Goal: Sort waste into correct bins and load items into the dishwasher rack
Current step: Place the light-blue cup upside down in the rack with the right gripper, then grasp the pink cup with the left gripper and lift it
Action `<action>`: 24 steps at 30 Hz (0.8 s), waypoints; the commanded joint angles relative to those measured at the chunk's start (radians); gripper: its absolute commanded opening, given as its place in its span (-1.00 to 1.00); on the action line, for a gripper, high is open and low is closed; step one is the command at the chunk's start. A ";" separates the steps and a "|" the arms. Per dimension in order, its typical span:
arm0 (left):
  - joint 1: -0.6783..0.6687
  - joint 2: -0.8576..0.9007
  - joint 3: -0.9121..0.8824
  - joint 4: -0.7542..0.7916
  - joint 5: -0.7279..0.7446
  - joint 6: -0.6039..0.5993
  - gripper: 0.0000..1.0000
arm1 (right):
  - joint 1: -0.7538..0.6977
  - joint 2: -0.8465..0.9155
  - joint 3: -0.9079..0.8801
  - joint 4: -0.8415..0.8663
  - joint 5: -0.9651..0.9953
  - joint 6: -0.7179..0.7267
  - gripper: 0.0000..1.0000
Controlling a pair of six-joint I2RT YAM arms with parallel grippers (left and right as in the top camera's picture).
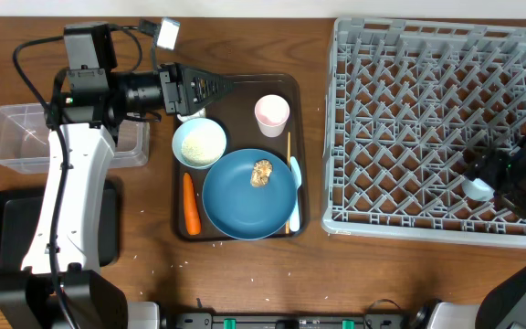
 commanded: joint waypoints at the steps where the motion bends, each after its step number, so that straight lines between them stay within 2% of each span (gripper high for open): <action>1: 0.001 -0.008 -0.004 0.000 0.006 0.010 0.79 | -0.016 0.000 0.072 -0.020 -0.064 0.023 0.82; 5: 0.000 -0.008 -0.004 -0.007 -0.006 0.010 0.79 | -0.020 -0.001 0.196 -0.097 -0.171 -0.009 0.81; 7: -0.015 -0.008 -0.004 -0.046 -0.092 0.012 0.80 | -0.017 -0.003 0.276 -0.137 -0.283 -0.062 0.76; 9: -0.048 -0.008 -0.004 -0.121 -0.253 0.055 0.80 | -0.010 -0.013 0.354 -0.175 -0.454 -0.139 0.69; 11: -0.102 -0.008 -0.004 -0.212 -0.488 0.093 0.79 | 0.006 -0.036 0.405 -0.186 -0.584 -0.187 0.66; 15: -0.290 0.000 -0.004 -0.317 -1.059 0.107 0.75 | 0.082 -0.109 0.427 -0.161 -0.611 -0.192 0.69; 16: -0.324 0.005 -0.004 -0.316 -1.145 0.107 0.75 | 0.099 -0.118 0.427 -0.158 -0.610 -0.192 0.69; 19: -0.433 0.039 -0.004 -0.271 -1.353 0.107 0.74 | 0.172 -0.132 0.427 -0.155 -0.581 -0.192 0.71; 24: -0.488 0.142 -0.004 -0.222 -1.486 0.091 0.59 | 0.275 -0.130 0.422 -0.184 -0.423 -0.150 0.73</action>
